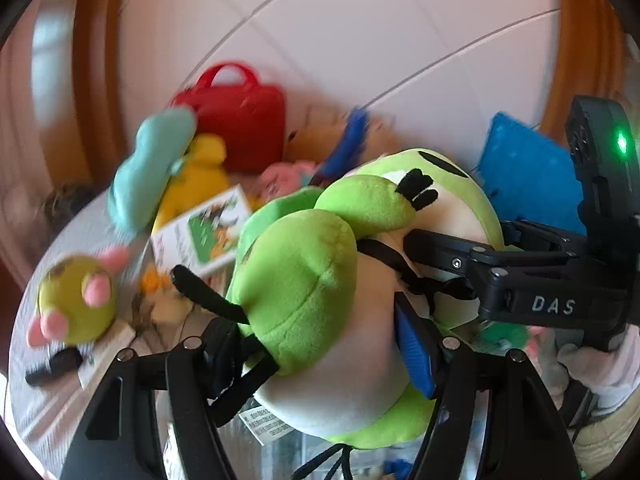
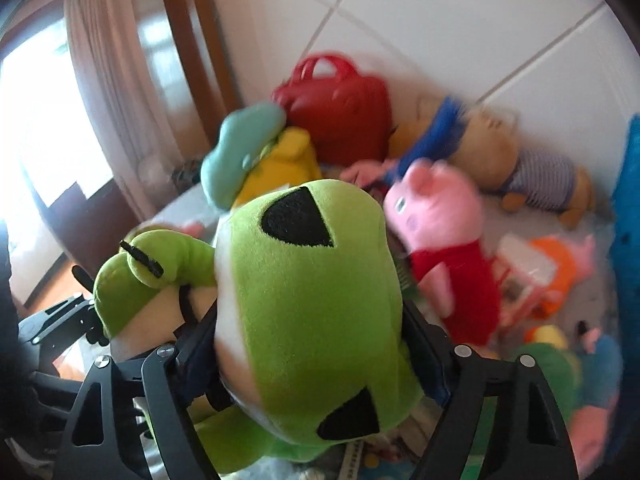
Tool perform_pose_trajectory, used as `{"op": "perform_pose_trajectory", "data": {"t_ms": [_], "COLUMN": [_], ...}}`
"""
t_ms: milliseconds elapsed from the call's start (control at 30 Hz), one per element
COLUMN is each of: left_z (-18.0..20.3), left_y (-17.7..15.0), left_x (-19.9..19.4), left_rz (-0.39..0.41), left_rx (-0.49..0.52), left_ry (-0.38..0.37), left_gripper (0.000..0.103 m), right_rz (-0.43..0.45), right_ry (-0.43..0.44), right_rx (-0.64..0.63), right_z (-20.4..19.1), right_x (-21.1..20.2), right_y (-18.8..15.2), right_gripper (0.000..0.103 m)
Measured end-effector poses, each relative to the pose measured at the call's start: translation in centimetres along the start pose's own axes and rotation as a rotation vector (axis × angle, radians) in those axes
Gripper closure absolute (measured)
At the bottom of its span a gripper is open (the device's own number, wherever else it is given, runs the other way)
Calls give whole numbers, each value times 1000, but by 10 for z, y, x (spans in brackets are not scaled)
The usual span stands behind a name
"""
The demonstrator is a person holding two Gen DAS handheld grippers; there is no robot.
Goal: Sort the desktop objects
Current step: 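Close both grippers on the green frog plush and lift it off the table, then carry the frog plush over the blue crate and open both grippers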
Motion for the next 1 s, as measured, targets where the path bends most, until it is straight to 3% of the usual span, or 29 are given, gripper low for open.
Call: {"op": "perform_pose_trajectory", "data": {"t_ms": [233, 567, 867, 1000], "left_z": [63, 200, 391, 489], "left_y": [44, 106, 154, 165], "left_x": [-45, -86, -97, -76], "left_rz": [102, 214, 290, 244], "left_rx": [121, 261, 362, 366], "left_ry": [-131, -356, -472, -490], "left_gripper": [36, 36, 36, 35], "right_rz": [147, 316, 428, 428], "right_ry": [-139, -368, -526, -576], "right_rx": [48, 80, 77, 65], "right_z": [20, 84, 194, 266], "right_x": [-102, -258, -395, -446], "right_y": [25, 35, 31, 22], "right_gripper": [22, 22, 22, 22]}}
Point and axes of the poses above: each gripper's, at about its wrist camera, not at the fingertips, and x roughly the way its jaws point, z to its right, y to its top, the point moved 8 cm from there along x, roughly the way its jaws point
